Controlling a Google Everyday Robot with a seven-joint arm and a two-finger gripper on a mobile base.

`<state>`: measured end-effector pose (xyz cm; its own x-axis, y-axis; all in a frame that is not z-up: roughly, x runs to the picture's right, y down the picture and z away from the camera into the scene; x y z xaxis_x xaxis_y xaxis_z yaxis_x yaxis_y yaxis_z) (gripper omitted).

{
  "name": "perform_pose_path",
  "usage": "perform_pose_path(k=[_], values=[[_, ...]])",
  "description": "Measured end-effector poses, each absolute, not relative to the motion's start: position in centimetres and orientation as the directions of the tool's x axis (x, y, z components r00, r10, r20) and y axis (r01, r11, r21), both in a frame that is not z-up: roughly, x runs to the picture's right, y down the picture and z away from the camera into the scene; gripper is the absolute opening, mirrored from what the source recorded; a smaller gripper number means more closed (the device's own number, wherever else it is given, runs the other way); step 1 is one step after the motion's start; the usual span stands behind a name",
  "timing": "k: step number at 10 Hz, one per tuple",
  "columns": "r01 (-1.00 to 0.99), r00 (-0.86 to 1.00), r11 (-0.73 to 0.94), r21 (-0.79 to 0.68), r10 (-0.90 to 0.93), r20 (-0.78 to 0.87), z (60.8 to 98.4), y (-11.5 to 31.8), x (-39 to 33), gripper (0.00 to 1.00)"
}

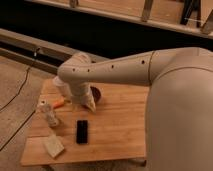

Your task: Place the ceramic cup in the ceramic bowl

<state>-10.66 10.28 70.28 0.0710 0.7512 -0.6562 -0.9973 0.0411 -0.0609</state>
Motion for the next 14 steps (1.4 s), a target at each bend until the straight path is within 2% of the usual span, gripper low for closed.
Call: perform_pose_path(k=[14], values=[[-0.997, 0.071, 0.041, -0.061, 0.751, -0.656, 70.28, 10.28, -10.66, 0.65]])
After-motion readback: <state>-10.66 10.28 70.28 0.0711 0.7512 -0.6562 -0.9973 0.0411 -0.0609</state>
